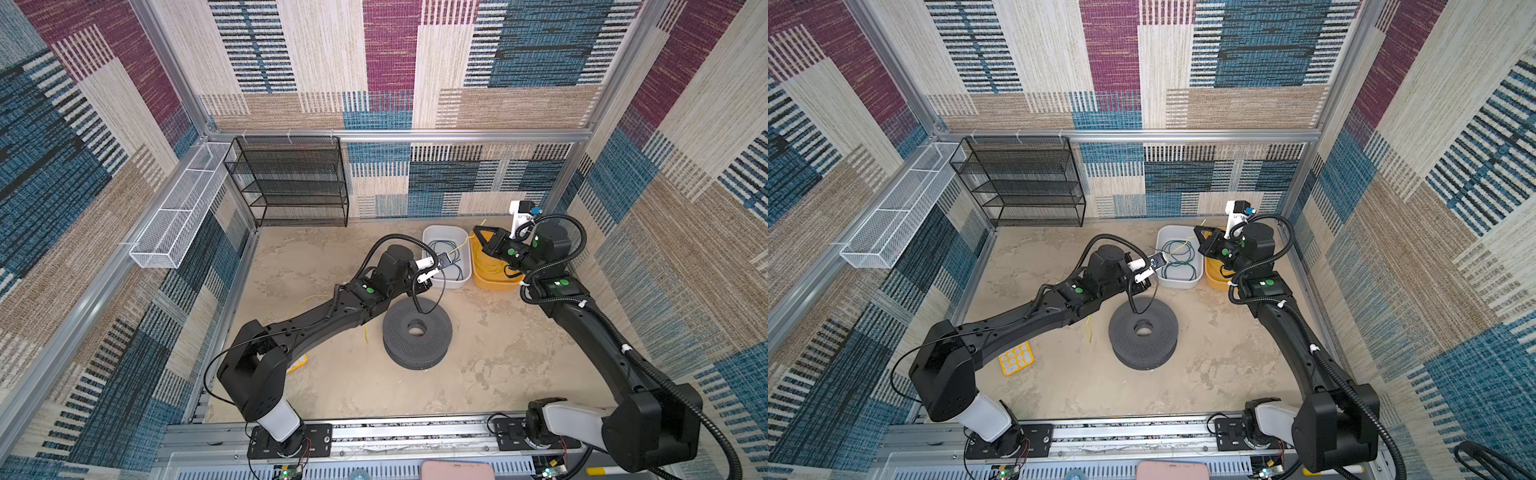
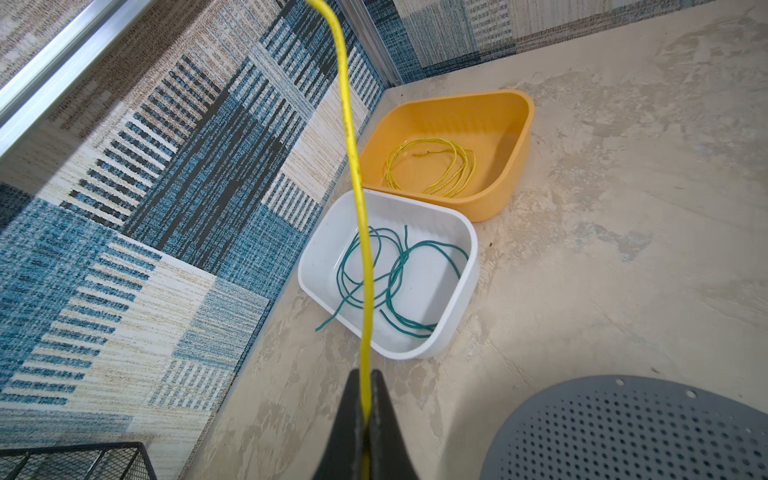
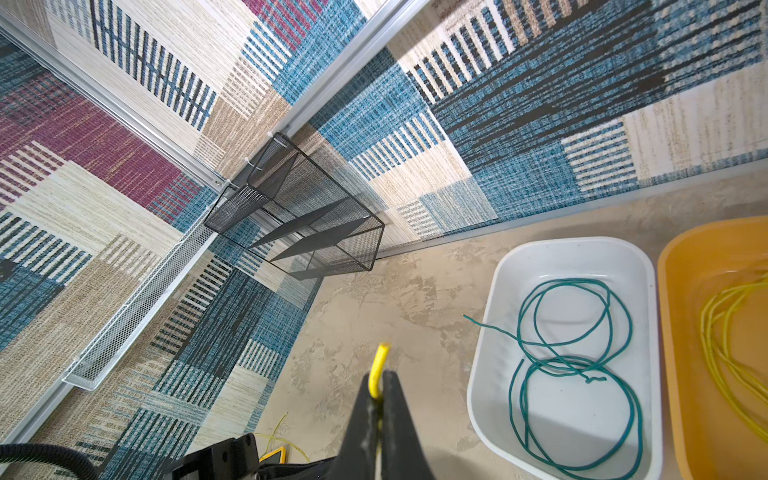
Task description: Wrap the cables
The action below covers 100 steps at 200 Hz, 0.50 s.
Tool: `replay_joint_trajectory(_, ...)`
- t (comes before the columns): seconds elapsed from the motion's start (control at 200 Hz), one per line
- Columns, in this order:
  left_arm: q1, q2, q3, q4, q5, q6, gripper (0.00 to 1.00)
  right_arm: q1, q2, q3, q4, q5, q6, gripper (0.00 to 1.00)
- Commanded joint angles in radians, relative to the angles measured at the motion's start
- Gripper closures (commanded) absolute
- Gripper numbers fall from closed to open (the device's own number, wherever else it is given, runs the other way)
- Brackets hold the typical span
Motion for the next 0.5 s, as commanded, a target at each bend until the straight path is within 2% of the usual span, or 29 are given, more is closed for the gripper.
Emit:
replay_joint_trajectory(0.0, 0.009, 0.001, -0.014, -0.255, -0.065, 0.016, 1.0, -0.034, -0.03, 0.012, 0.224, 0.197, -0.007, 1.0)
replay_joint_trajectory(0.09, 0.008, 0.003, -0.007, -0.255, -0.063, 0.016, 1.0, -0.036, -0.003, 0.066, 0.19, 0.122, -0.023, 1.0)
replay_joint_trajectory(0.15, 0.008, 0.007, 0.016, -0.258, -0.049, 0.009, 1.0, -0.036, 0.013, 0.081, 0.193, 0.048, -0.017, 0.73)
replay_joint_trajectory(0.175, 0.009, 0.01, 0.029, -0.262, -0.045, 0.006, 1.0, -0.036, 0.015, 0.083, 0.199, 0.02, -0.015, 0.66)
replay_joint_trajectory(0.235, 0.009, 0.024, 0.072, -0.277, -0.025, -0.002, 1.0, -0.034, 0.001, 0.072, 0.203, -0.02, -0.005, 0.59)
replay_joint_trajectory(0.356, 0.008, 0.046, 0.155, -0.325, 0.024, -0.014, 1.0, -0.035, -0.067, 0.04, 0.179, -0.04, -0.021, 0.37)
replay_joint_trajectory(0.411, 0.008, 0.055, 0.184, -0.344, 0.051, -0.022, 1.0, -0.034, -0.103, 0.021, 0.141, -0.042, -0.043, 0.32)
replay_joint_trajectory(0.496, 0.008, 0.058, 0.219, -0.362, 0.091, -0.042, 1.0, -0.035, -0.162, -0.081, 0.148, -0.055, -0.015, 0.3)
